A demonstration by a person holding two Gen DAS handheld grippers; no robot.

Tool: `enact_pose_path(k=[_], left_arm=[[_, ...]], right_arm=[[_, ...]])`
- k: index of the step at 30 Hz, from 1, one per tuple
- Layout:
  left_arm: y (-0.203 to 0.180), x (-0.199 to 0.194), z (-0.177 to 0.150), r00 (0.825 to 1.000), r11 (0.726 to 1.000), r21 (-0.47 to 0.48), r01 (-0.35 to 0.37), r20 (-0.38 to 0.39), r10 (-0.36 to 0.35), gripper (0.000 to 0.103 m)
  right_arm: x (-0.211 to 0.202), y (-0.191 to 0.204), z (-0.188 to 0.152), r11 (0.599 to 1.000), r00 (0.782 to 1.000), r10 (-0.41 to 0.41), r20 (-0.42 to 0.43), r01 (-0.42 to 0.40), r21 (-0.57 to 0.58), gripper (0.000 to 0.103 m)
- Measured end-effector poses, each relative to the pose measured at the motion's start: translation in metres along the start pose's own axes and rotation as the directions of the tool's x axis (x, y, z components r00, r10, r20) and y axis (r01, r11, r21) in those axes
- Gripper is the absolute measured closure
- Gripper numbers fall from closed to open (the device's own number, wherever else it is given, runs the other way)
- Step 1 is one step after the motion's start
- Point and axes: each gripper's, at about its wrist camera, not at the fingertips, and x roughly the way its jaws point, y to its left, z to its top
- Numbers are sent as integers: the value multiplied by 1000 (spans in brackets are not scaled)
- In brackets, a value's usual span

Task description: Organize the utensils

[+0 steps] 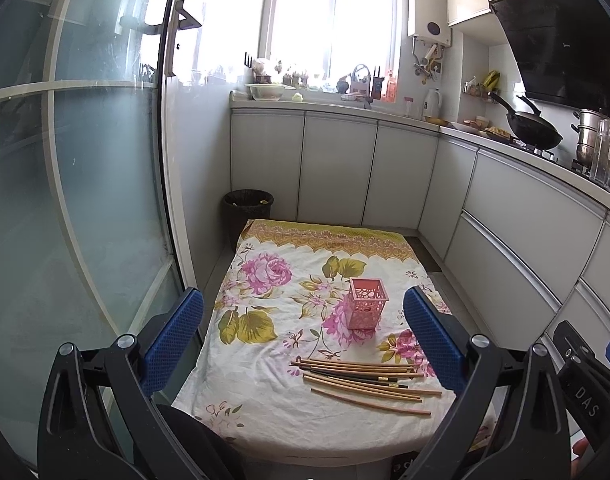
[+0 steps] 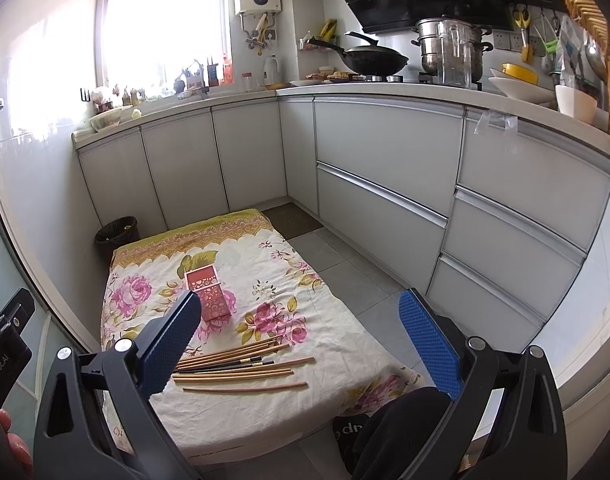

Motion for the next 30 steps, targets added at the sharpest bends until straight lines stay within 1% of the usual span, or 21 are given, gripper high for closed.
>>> enact_pose_path(k=[30], left_arm=[[0, 1, 0, 1000, 1000, 5, -1, -11, 1, 7]], right_arm=[[1, 1, -2, 1000, 1000, 6, -5, -6, -8, 7]])
